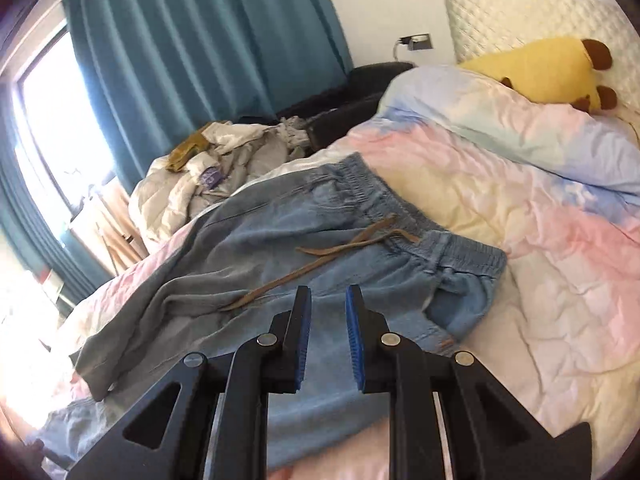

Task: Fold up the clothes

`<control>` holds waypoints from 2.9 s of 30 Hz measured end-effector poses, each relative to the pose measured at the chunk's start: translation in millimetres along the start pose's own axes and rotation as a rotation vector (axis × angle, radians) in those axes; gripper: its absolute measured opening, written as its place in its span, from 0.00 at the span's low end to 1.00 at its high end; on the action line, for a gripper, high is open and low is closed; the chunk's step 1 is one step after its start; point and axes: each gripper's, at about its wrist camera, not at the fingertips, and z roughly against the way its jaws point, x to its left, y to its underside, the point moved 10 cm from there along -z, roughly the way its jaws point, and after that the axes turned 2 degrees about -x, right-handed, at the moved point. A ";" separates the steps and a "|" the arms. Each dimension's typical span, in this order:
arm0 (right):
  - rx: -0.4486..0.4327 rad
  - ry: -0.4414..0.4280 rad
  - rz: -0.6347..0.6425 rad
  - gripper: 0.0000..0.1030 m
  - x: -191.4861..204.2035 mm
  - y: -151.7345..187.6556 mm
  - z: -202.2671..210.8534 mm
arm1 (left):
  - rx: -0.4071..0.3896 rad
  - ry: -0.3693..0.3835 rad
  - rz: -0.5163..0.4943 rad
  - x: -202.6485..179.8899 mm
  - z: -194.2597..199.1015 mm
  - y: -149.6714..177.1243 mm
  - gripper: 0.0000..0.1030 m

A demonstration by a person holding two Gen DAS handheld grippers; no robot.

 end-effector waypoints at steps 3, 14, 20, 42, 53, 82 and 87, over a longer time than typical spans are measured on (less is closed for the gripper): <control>0.038 -0.106 0.060 0.17 70.5 19.5 2.9 | -0.058 0.031 -0.017 -9.7 11.1 -6.5 0.44; 0.267 -0.364 0.177 0.18 251.8 157.3 -24.4 | -0.163 0.142 -0.071 -44.3 21.6 -17.8 0.44; 0.336 -0.352 0.223 0.18 259.9 191.6 -40.0 | 0.053 0.347 -0.042 -97.1 -44.2 -10.7 0.44; 0.360 -0.271 0.168 0.18 228.7 192.5 -96.9 | 0.090 0.538 -0.144 -228.5 -170.1 -6.4 0.29; 0.379 -0.201 -0.047 0.18 165.9 169.5 -109.7 | -0.026 0.540 -0.283 -353.8 -137.8 -60.3 0.11; 0.410 -0.188 -0.362 0.18 93.4 168.6 -114.6 | 0.041 0.744 -0.479 -485.2 -103.5 -8.4 0.54; 0.417 -0.200 -0.346 0.18 90.3 166.6 -109.3 | 0.278 0.624 -0.166 -431.1 -173.0 -35.6 0.54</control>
